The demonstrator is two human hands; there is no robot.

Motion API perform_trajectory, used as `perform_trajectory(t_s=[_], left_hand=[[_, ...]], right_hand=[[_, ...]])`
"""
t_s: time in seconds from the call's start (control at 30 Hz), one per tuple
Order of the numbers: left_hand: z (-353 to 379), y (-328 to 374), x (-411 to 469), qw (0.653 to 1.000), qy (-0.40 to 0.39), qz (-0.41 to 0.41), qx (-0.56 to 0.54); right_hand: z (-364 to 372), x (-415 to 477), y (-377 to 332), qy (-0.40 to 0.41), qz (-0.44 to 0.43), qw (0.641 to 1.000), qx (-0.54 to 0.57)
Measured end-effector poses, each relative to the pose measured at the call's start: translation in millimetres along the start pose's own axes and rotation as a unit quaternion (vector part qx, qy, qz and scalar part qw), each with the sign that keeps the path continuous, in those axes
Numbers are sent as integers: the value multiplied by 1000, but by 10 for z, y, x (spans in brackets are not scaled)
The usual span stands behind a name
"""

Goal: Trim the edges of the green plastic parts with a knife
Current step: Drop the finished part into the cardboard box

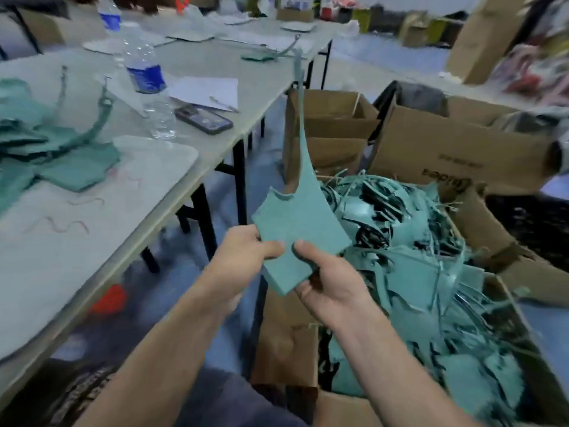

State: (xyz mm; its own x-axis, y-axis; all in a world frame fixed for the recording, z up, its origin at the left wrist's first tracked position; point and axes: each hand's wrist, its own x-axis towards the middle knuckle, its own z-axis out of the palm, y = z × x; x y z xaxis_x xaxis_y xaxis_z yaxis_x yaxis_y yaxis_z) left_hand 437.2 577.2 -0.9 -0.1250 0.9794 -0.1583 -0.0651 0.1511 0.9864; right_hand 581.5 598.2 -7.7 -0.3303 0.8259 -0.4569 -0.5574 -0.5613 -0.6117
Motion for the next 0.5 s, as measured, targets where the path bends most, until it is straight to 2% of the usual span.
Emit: perform_trajectory(t_s=[0.1,0.17,0.23,0.3,0.4,0.43,0.5], left_hand=[[548,-517,94,986,-66,-140,64],[881,-834,53,967,-93,-206,116],[1169,-1068,-16,954,-66,-239,170],[1364,-1207,-37,952,-31,-265,152],[1447,-1220,41,958,-55,-279,31],[1411,-1191,64,960,-68,-272,17],[1291,-1120,83,966,-73,-249,14]], right_hand=[[-801,-89,55,152,29,988,-9],[-1280,-208,126,217,62,974,-16],[-1673,-302,203,277,87,957,-19],[-1920,-335,184,326,89,941,-3],[-2126,-222,-89,380,10,925,8],[-2178,-153,-215,404,-28,914,-30],[-2287,-11,-426,448,-88,870,-184]])
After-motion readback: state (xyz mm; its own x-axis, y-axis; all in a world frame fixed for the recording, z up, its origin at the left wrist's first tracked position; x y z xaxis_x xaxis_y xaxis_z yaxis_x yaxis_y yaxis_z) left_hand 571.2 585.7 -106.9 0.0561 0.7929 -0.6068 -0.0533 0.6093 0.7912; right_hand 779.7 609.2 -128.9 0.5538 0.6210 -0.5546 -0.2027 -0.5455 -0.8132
